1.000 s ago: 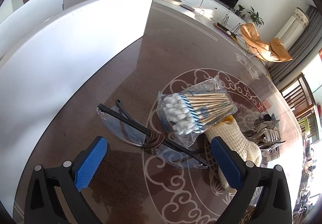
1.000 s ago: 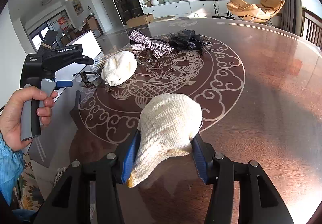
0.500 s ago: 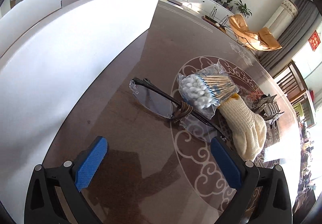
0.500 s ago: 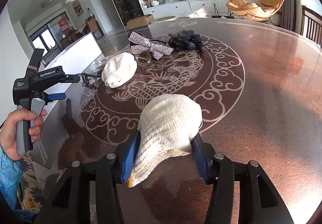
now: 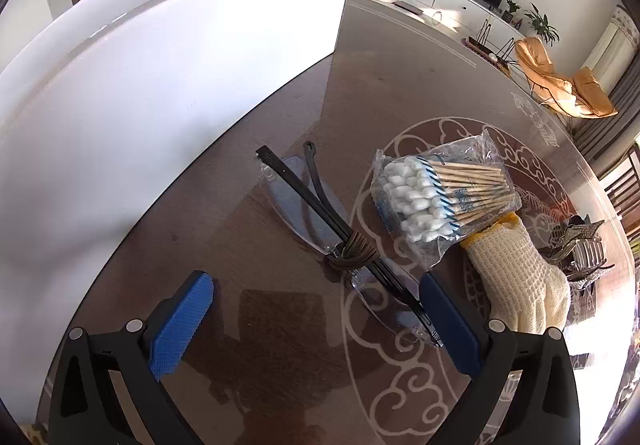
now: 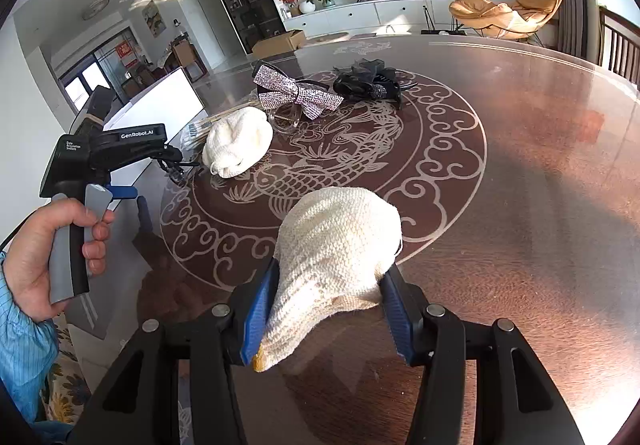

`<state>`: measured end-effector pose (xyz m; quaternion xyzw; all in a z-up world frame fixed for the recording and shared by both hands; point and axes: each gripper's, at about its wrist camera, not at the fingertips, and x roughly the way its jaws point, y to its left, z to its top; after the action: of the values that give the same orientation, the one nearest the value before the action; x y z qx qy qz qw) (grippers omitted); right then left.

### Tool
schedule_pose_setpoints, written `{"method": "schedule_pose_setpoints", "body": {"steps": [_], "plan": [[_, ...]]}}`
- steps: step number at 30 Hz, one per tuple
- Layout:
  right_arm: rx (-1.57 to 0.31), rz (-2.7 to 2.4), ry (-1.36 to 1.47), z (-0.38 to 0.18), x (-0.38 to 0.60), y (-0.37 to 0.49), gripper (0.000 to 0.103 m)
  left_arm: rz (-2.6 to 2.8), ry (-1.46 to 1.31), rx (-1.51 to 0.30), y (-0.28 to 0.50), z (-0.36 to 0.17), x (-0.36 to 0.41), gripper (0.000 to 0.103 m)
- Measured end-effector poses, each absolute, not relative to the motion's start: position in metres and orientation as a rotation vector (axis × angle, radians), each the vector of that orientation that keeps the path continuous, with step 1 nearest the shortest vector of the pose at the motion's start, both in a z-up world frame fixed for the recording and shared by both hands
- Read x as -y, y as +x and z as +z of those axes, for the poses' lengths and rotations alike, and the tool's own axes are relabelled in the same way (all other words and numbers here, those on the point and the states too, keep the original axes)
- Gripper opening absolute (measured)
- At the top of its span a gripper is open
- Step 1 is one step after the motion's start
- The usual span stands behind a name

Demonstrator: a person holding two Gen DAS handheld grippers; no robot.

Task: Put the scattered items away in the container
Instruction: 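Lift the glove with the right gripper while the left gripper closes on the glasses, then carry the glove and glasses over the cardboard box and open both grippers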

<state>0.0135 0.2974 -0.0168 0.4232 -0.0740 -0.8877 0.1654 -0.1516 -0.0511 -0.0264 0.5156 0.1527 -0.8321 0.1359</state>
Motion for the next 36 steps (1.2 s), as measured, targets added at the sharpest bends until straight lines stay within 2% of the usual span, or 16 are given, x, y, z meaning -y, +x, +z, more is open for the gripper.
{"method": "schedule_pose_setpoints", "body": {"steps": [3,8,11,14,18,20,24,25,26,27,28,32,36], "plan": [[0.220,-2.526,1.204,-0.017,-0.298,0.013,0.053,-2.422,1.533,-0.406,-0.135,-0.027,0.069,0.103],[0.216,-2.534,1.206,-0.016,-0.297,0.013,0.056,-2.503,1.551,-0.518,-0.138,-0.024,0.078,0.103],[0.225,-2.553,1.220,-0.015,-0.297,0.011,0.069,-2.519,1.569,-0.383,-0.151,-0.027,0.060,0.103],[0.239,-2.583,1.247,-0.015,-0.296,0.007,0.077,-2.544,1.558,-0.123,-0.157,-0.035,0.038,0.103],[0.282,-2.621,1.260,-0.015,-0.290,0.001,0.079,-2.629,1.474,-0.106,-0.151,-0.036,0.035,0.103],[0.307,-2.639,1.265,-0.015,-0.286,-0.003,0.084,-2.649,1.411,-0.105,-0.145,-0.037,0.034,0.103],[0.170,-2.688,1.301,-0.016,-0.268,-0.013,0.084,-2.668,1.438,-0.084,-0.146,-0.035,0.036,0.103],[0.153,-2.699,1.307,-0.016,-0.268,-0.012,0.077,-2.700,1.441,-0.059,-0.144,-0.033,0.035,0.089],[0.155,-2.709,1.305,-0.015,-0.270,-0.008,0.044,-2.749,1.421,-0.031,-0.137,-0.029,0.031,0.052],[0.161,-2.707,1.301,-0.014,-0.273,-0.004,0.044,-2.785,1.415,-0.003,-0.131,-0.025,0.028,0.033],[0.161,-2.703,1.301,-0.014,-0.276,0.000,0.044,-2.807,1.429,0.001,-0.127,-0.024,0.028,0.024],[0.196,-2.669,1.271,-0.009,-0.286,0.020,0.044,-2.883,1.443,-0.112,-0.096,-0.014,0.039,0.008],[0.246,-2.628,1.187,0.007,-0.287,0.040,0.044,-2.970,1.408,-0.120,-0.053,0.003,0.032,0.007]]}}
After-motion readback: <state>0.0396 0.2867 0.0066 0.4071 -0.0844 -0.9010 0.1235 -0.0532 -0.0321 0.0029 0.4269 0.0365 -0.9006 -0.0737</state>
